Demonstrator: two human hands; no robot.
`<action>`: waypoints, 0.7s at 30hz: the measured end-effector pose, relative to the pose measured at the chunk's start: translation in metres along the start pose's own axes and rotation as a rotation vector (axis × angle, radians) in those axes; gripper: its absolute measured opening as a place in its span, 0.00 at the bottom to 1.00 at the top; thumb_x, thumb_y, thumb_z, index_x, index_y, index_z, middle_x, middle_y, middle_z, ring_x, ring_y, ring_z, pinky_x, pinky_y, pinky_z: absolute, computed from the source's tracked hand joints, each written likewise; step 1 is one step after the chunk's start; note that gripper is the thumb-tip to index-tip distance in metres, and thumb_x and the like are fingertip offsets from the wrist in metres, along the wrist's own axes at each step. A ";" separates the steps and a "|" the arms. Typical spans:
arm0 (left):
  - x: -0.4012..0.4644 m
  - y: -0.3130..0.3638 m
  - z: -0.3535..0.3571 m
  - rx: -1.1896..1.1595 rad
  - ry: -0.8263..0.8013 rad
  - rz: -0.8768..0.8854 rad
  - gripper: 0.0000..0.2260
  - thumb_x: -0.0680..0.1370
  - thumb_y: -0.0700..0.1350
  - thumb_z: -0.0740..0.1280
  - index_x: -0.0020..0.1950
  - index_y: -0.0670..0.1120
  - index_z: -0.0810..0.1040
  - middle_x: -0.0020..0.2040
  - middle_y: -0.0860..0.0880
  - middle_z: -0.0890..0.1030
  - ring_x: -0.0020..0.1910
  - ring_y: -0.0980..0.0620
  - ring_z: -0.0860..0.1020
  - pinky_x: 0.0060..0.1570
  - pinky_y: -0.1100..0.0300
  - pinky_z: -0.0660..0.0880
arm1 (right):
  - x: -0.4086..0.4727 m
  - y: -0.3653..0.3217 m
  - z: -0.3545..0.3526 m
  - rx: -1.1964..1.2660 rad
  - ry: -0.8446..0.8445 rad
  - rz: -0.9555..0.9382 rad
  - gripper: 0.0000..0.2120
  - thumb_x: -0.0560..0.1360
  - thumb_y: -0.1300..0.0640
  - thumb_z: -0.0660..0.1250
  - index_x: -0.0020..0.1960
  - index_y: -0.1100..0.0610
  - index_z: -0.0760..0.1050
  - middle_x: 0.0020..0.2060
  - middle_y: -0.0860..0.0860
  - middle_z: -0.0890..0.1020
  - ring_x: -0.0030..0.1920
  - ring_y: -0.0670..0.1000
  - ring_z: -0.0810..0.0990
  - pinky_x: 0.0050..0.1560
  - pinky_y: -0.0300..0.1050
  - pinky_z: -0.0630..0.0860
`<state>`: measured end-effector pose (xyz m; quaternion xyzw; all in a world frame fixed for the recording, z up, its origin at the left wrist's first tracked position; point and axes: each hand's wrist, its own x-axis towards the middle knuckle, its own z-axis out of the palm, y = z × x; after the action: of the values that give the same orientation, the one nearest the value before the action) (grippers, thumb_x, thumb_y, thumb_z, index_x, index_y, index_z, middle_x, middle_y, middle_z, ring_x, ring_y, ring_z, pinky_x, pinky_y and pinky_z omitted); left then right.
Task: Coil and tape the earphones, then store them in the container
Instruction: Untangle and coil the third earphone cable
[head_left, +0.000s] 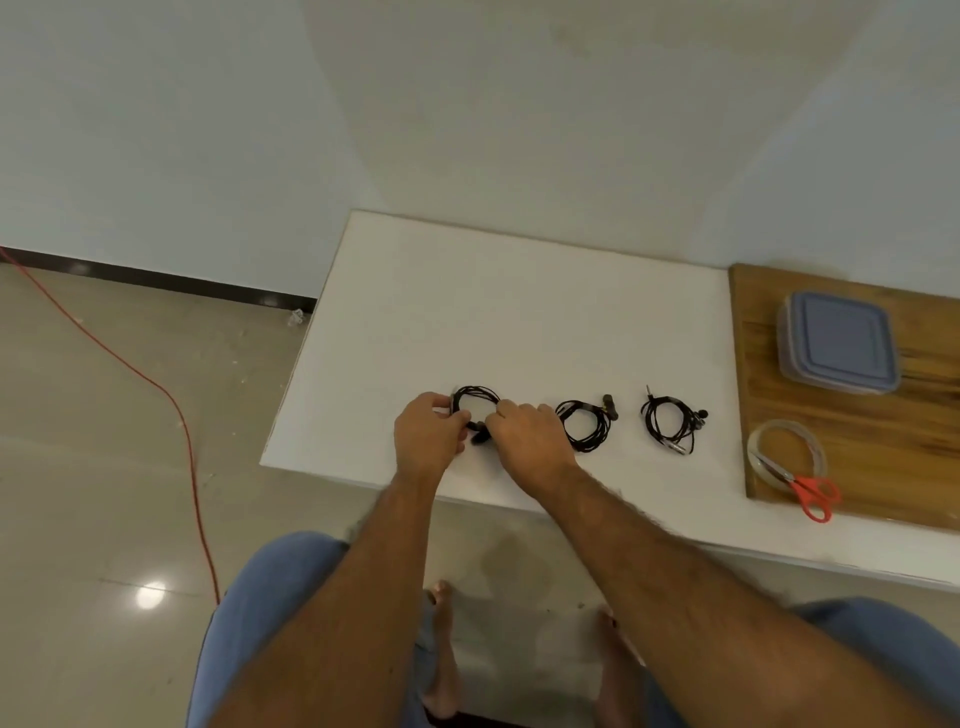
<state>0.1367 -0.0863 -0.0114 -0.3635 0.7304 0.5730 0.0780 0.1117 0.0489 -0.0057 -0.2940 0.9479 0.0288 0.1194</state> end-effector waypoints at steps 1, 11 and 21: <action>0.002 -0.002 0.002 0.011 0.008 0.009 0.08 0.75 0.39 0.71 0.53 0.42 0.77 0.42 0.43 0.83 0.32 0.52 0.82 0.30 0.63 0.78 | 0.002 0.001 0.003 0.015 -0.018 0.000 0.10 0.60 0.69 0.75 0.35 0.58 0.78 0.33 0.54 0.78 0.28 0.57 0.77 0.31 0.45 0.63; 0.006 -0.008 0.008 0.032 0.051 0.030 0.08 0.75 0.41 0.71 0.54 0.43 0.79 0.41 0.43 0.84 0.34 0.51 0.83 0.30 0.65 0.78 | -0.008 0.007 0.016 0.275 0.027 0.048 0.16 0.76 0.66 0.58 0.62 0.59 0.73 0.52 0.56 0.78 0.49 0.59 0.78 0.43 0.51 0.73; -0.011 -0.010 0.026 0.072 0.053 0.038 0.09 0.76 0.42 0.70 0.55 0.44 0.80 0.38 0.45 0.84 0.31 0.51 0.82 0.38 0.56 0.81 | -0.027 0.011 0.017 0.453 -0.021 0.201 0.10 0.76 0.66 0.57 0.51 0.61 0.76 0.46 0.57 0.79 0.46 0.58 0.78 0.42 0.48 0.71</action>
<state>0.1429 -0.0589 -0.0217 -0.3615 0.7591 0.5379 0.0610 0.1303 0.0747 -0.0162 -0.1635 0.9533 -0.1697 0.1889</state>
